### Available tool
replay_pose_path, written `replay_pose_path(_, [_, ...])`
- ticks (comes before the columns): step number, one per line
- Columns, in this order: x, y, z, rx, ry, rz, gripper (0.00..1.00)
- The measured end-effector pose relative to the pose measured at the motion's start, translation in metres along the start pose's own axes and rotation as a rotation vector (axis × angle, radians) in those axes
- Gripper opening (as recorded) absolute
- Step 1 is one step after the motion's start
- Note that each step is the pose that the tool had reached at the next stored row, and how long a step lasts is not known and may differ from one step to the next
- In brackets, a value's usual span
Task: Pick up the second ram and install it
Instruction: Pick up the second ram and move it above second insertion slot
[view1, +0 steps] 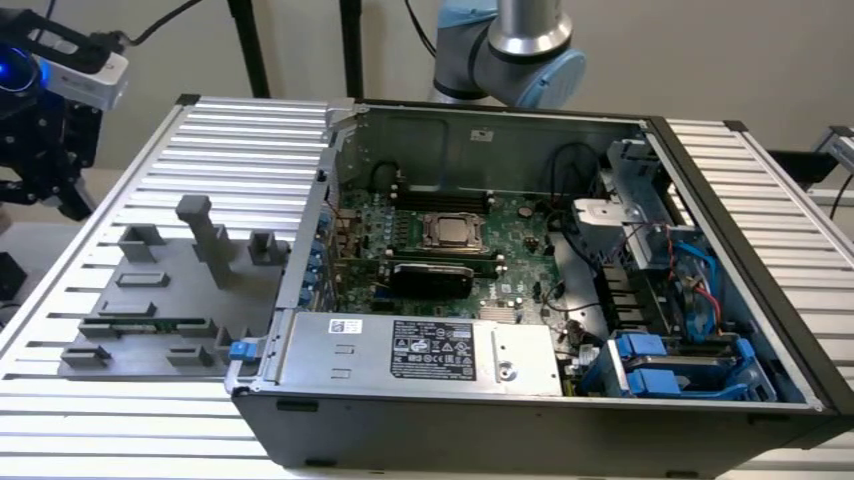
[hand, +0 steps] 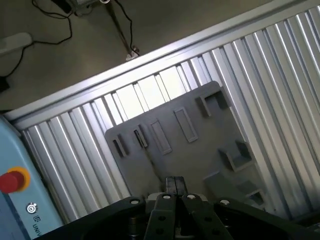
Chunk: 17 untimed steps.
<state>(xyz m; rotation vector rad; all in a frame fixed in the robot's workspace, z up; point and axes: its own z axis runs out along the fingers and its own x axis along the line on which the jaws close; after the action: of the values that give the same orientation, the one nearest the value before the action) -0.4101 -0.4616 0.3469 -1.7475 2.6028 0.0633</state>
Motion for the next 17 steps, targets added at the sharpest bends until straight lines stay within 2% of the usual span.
replay_pose_path(4, [0.0000, 0.0000, 0.0011, 0.0175, -0.0026, -0.068, 0.11])
replay_pose_path(10, [0.0000, 0.0000, 0.0022, 0.0537, -0.0053, -0.160, 0.11])
replay_pose_path(11, [0.0000, -0.0001, 0.0023, 0.0591, -0.0040, -0.174, 0.11])
replay_pose_path(13, [0.0001, -0.0001, 0.0026, 0.0682, 0.0025, -0.202, 0.11])
replay_pose_path(17, [0.0001, -0.0001, 0.0029, 0.0740, 0.0183, -0.256, 0.11])
